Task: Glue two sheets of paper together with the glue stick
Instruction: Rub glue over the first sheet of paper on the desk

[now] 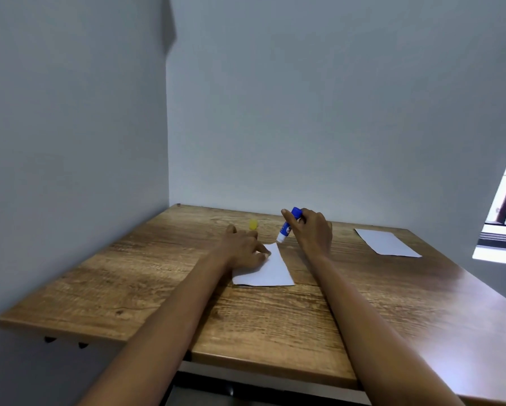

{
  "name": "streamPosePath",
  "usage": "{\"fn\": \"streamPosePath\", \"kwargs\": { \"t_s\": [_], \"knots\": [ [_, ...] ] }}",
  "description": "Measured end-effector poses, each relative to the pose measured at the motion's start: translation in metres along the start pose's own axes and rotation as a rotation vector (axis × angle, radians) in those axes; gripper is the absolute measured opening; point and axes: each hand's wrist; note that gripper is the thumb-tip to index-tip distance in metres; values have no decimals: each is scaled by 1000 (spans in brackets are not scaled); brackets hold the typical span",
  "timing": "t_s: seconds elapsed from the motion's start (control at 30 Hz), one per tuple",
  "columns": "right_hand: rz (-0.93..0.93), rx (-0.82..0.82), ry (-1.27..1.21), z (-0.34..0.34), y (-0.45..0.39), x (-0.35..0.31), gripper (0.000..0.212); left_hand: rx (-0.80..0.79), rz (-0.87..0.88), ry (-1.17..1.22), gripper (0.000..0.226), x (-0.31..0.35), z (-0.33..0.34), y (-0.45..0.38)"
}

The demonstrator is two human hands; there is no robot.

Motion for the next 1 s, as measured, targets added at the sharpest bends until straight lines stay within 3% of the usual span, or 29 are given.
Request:
{"fn": "streamPosePath", "kwargs": {
  "t_s": [0.2, 0.43, 1.0],
  "knots": [
    [-72, -24, 71, 4, 1, 0, 49, 12, 6, 10, 40, -4, 4, 2],
    [-115, -65, 98, 8, 3, -4, 51, -86, -97, 232, 54, -14, 11, 3],
    [-168, -113, 191, 9, 3, -4, 52, -11, -131, 262, 55, -17, 15, 0]
  ]
}}
Point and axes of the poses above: each hand's wrist, its own y-axis away from the middle knuckle, its own z-axis out of the palm, x = y × z, and after that the axes turned 11 degrees about y, right-handed
